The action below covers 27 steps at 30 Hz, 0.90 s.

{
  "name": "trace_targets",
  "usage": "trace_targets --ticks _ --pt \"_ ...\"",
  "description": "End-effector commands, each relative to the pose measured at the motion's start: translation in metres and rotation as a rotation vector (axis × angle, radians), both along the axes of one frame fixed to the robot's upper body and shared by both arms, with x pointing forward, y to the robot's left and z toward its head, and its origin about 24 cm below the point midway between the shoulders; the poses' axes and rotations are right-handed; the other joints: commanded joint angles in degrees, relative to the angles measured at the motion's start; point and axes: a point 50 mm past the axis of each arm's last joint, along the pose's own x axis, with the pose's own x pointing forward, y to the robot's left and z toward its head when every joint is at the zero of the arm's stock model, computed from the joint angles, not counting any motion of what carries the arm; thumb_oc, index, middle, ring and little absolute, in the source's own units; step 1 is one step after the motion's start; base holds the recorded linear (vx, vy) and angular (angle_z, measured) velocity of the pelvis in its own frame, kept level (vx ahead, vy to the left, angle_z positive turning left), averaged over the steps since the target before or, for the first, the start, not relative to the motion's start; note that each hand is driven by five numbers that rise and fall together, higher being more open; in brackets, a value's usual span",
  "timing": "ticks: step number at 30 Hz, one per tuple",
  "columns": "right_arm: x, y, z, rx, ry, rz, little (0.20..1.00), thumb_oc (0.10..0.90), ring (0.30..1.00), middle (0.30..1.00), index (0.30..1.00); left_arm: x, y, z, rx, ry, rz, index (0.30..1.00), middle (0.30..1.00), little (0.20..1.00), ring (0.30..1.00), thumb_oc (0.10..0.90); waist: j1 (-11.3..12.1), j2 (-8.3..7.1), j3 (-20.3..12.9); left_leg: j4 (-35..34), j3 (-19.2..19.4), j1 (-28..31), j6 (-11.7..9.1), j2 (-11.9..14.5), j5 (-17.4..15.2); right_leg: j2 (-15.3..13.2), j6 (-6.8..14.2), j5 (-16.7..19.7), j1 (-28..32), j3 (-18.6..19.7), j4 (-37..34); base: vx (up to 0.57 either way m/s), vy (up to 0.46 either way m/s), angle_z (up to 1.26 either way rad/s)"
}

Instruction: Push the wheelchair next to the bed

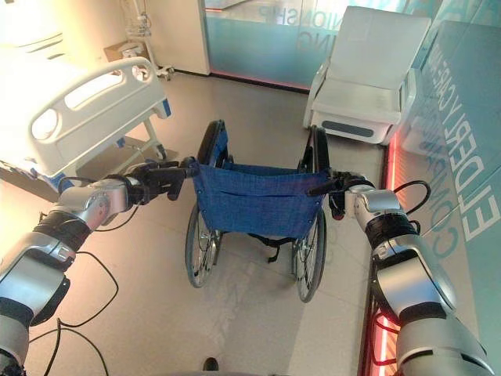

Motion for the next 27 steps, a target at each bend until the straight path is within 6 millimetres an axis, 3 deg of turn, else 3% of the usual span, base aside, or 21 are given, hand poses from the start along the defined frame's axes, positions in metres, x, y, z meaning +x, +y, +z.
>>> trace_targets --ticks 1,5,6,7,10,14,27 --pt "0.017 0.072 0.031 0.176 -0.198 0.330 0.300 0.400 0.300 0.300 0.300 0.019 -0.039 0.038 -0.127 -0.166 -0.099 0.900 0.900 0.900 0.900 0.800 0.4 -0.71 -1.4 0.2 0.6 1.7 -0.6 -3.1 -5.6 0.1 0.6 4.1 -4.2 1.3 1.5 0.01 0.014 -0.06" --pt "0.016 0.077 0.029 0.191 -0.201 0.349 0.300 0.400 0.300 0.300 0.300 0.019 -0.044 0.038 -0.145 -0.172 -0.124 0.900 0.900 0.900 0.900 0.800 0.3 -0.76 -1.0 0.2 0.8 1.8 -0.5 -3.1 -5.5 -0.1 0.7 4.1 -4.4 1.2 1.9 0.00 0.004 -0.01" --pt "0.015 0.079 0.029 0.183 -0.199 0.357 0.300 0.400 0.300 0.300 0.300 0.019 -0.047 0.039 -0.167 -0.183 -0.143 0.662 0.662 0.662 0.662 0.642 0.3 -0.80 -0.9 0.2 0.9 1.8 -0.5 -3.2 -5.5 -0.2 0.7 4.2 -4.6 1.2 1.9 0.00 0.000 0.00" --pt "0.015 0.080 0.028 0.182 -0.199 0.363 0.300 0.400 0.300 0.300 0.300 0.019 -0.048 0.039 -0.160 -0.191 -0.145 0.606 0.606 0.606 0.606 0.604 0.3 -0.78 -0.8 0.2 0.9 1.7 -0.4 -3.2 -5.5 -0.2 0.7 4.2 -4.6 1.2 2.0 0.01 0.025 -0.03" --pt "0.014 0.082 0.027 0.186 -0.193 0.374 0.300 0.400 0.300 0.300 0.300 0.019 -0.050 0.042 -0.163 -0.226 -0.169 0.568 0.568 0.568 0.568 0.579 0.2 -0.76 -0.6 0.2 1.0 1.8 -0.3 -3.3 -5.5 -0.4 0.8 4.3 -4.9 1.3 2.3 0.01 0.015 -0.02" --pt "0.012 0.083 0.023 0.185 -0.184 0.385 0.300 0.400 0.300 0.300 0.300 0.018 -0.049 0.043 -0.181 -0.243 -0.192 0.300 0.300 0.300 0.300 0.400 0.2 -0.79 -0.6 0.2 1.2 1.9 -0.2 -3.4 -5.5 -0.6 0.9 4.3 -4.9 1.4 2.7 0.00 0.005 -0.01" --pt "0.014 0.087 0.019 0.199 -0.176 0.368 0.300 0.400 0.300 0.300 0.300 0.020 -0.040 0.032 -0.072 -0.171 -0.067 0.300 0.300 0.300 0.300 0.400 0.1 -0.79 -0.2 0.4 2.0 2.1 0.3 -3.7 -5.5 -1.2 1.4 4.1 -5.5 1.4 4.1 0.01 0.009 0.00"
